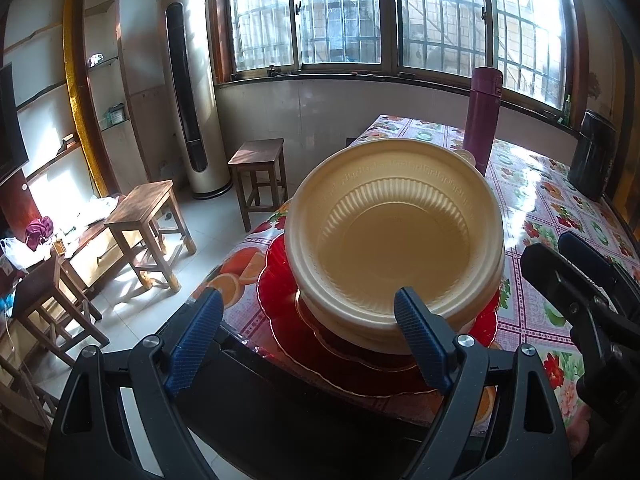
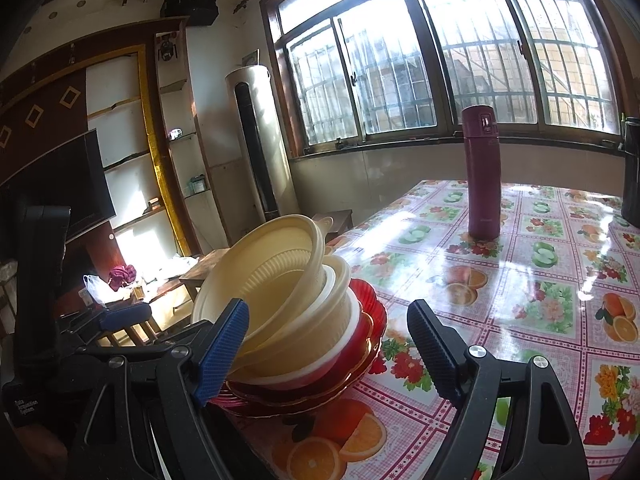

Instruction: Organize plates and bowls

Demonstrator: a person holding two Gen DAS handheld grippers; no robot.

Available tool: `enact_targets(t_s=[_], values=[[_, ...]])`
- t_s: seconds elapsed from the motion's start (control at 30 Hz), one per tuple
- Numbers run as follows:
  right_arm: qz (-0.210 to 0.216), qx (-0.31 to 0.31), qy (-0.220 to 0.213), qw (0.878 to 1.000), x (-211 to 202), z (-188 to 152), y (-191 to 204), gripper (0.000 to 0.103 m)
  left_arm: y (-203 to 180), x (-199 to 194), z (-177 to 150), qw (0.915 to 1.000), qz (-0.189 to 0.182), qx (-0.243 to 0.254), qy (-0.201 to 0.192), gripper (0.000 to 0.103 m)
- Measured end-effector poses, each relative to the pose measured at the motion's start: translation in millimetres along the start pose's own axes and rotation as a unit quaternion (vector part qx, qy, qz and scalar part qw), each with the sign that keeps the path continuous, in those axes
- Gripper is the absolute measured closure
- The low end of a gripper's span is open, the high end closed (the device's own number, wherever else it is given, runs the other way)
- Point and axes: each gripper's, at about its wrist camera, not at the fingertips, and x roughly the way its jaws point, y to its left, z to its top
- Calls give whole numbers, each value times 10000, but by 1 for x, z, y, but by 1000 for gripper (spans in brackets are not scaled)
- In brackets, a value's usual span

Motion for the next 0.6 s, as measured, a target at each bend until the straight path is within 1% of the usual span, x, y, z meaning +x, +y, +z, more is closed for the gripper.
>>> enact_targets(t_s=[0.6], values=[[-46, -77, 102, 9999, 7, 0, -1, 20, 7, 0, -2, 9999, -88, -22, -44, 15]])
